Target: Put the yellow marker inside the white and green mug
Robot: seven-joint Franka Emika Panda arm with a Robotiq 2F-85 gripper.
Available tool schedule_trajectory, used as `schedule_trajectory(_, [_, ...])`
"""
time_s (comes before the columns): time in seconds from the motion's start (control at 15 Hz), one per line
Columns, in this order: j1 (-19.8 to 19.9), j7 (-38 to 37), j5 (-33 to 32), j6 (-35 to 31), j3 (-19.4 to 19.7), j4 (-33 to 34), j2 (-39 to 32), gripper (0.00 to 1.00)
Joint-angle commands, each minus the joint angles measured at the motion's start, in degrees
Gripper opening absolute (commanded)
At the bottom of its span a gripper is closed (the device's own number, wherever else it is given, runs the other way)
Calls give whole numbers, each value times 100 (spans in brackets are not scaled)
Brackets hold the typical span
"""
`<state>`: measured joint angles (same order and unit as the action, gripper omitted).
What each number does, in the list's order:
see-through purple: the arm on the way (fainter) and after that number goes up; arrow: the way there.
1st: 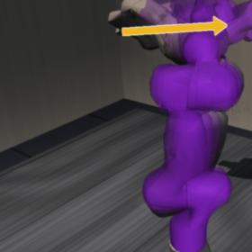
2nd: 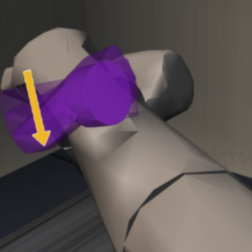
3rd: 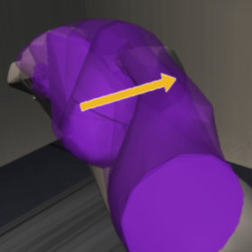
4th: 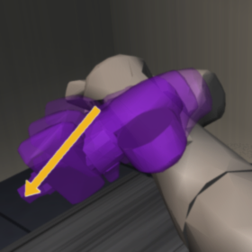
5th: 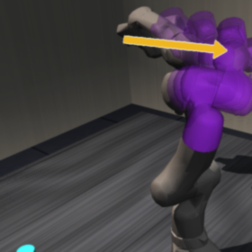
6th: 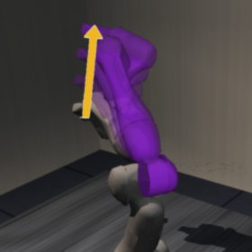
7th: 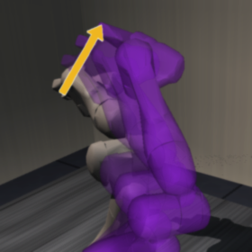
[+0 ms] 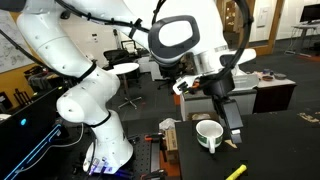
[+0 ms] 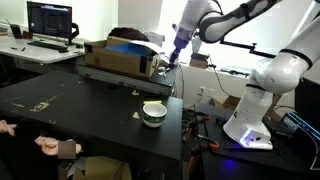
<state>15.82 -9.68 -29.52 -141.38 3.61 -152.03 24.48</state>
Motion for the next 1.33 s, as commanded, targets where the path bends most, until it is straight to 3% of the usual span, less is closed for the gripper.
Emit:
schedule_trajectory(0.0, [-18, 782, 56, -630, 336, 195, -557, 100])
schedule_trajectory(0.27, [-343, 2167, 752, -679, 705, 423, -1099, 100])
schedule_trajectory(0.53, [-530, 3083, 1096, -533, 733, 729, -1527, 100])
schedule_trajectory(0.8, [-625, 3408, 1090, -603, 659, 1056, -2034, 100])
schedule_trajectory(1.27, [-885, 3349, 1330, -545, 362, 1628, -2879, 100])
